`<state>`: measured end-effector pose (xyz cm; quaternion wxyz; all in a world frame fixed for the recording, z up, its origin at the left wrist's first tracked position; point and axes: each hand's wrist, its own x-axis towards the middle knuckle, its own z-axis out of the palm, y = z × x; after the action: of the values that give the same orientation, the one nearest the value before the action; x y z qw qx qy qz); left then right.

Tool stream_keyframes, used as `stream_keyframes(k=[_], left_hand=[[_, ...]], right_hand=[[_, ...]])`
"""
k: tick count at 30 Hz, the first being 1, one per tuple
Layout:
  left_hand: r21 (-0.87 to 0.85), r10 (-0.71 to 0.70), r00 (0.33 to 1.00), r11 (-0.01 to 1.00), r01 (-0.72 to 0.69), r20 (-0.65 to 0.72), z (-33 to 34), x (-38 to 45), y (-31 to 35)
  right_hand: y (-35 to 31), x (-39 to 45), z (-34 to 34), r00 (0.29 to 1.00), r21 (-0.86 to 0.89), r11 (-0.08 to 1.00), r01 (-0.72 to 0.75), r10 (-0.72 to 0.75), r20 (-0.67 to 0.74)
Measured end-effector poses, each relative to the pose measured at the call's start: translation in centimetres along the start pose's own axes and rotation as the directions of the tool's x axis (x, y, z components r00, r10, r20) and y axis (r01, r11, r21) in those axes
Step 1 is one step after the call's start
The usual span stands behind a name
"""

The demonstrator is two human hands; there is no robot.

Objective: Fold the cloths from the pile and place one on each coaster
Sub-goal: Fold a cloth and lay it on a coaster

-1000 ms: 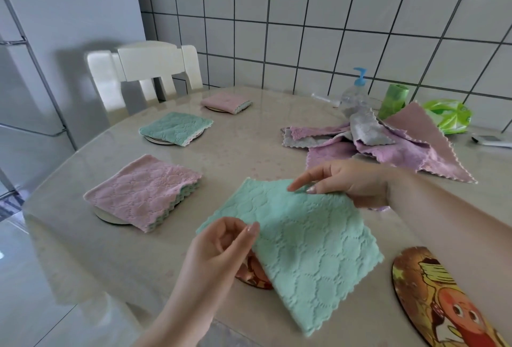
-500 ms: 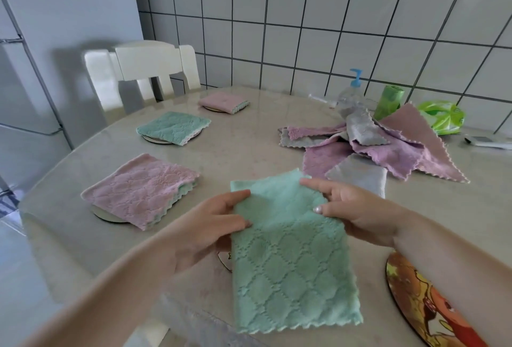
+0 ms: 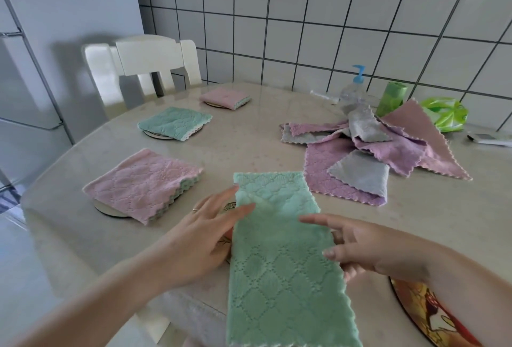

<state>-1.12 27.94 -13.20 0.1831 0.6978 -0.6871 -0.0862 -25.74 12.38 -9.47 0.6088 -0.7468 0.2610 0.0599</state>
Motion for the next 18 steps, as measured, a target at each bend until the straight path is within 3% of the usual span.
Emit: stream_keyframes(k=[4, 9, 12, 14, 16, 18], left_hand=[[0.239, 0.339, 0.939, 0.918, -0.318, -0.053, 0.2, 0.0, -0.5], [0.077, 0.503, 0.863, 0.863, -0.499, -0.048, 1.2, -0.3, -0.2], [-0.24, 0.305, 0.949, 0.918, -0.316, -0.084, 1.2, -0.5, 0.3], [-0.412, 0.14, 0.986, 0.896, -0.166, -0.091, 0.9, -0.6, 0.8], [-0.474, 0.047, 0.992, 0.875, -0.099, -0.121, 0.6, -0.4, 1.3], [-0.508, -0.034, 0.987, 0.86, -0.052, -0.158, 0.6, 0.0, 1.4]], right_hand=[[0.3, -0.4, 0.3, 0.992, 0.115, 0.993, -0.026, 0.012, 0.124], [1.6, -0.8, 0.0, 0.989, 0.473, 0.88, -0.047, -0.026, 0.147], [2.6, -1.1, -0.8, 0.979, 0.52, 0.854, -0.025, -0.085, 0.186], [2.7, -1.2, -1.0, 0.983, 0.561, 0.828, 0.01, -0.11, 0.146], [2.2, -0.8, -0.6, 0.996, 0.54, 0.839, 0.06, -0.087, 0.024], [1.3, 0.3, -0.1, 0.981, 0.352, 0.93, 0.106, -0.04, -0.191]])
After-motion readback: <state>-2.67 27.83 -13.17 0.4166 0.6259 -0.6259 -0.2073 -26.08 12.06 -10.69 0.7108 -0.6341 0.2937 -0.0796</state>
